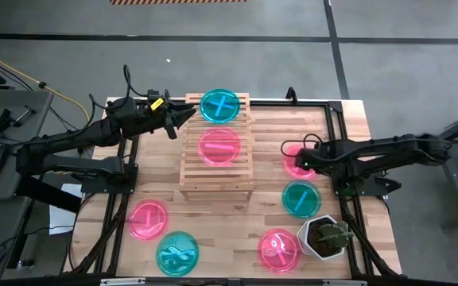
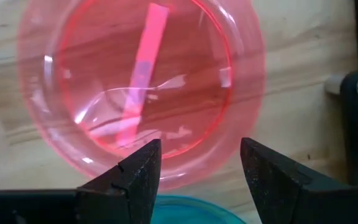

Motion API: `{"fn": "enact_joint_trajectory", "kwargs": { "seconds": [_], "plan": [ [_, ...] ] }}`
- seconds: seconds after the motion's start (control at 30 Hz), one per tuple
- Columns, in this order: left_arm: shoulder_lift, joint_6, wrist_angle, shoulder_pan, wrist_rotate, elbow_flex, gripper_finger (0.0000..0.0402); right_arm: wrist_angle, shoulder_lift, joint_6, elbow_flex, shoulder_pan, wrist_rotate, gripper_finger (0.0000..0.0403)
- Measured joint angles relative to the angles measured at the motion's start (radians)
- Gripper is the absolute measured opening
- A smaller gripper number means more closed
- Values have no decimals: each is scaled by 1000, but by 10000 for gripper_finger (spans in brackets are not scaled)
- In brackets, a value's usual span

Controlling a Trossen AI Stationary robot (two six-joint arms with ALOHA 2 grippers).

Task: Place and stack plates onto a shelf
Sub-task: Stack the pink plate on top of the pink plate on the shelf

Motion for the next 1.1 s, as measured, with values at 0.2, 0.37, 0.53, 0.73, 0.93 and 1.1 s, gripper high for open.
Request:
{"fn": "enact_joint_trajectory", "kwargs": {
  "seconds": [0.2, 0.37, 0.53, 0.73, 0.93, 1.1],
  "plan": [
    [0, 0, 0, 0, 0, 0, 140, -6, 57, 198, 0, 100, 62, 204],
    [0, 1, 0, 0, 0, 0, 140, -40, 106, 417, 0, 173, 139, 204],
    [0, 1, 0, 0, 0, 0, 140, -62, 155, 525, 0, 192, 159, 204],
    [0, 1, 0, 0, 0, 0, 140, -39, 206, 525, 0, 176, 160, 204],
    [0, 1, 0, 0, 0, 0, 140, 52, 274, 542, 1, 162, 178, 204],
    [0, 1, 0, 0, 0, 0, 140, 58, 322, 558, 1, 157, 179, 204]
  ]
}}
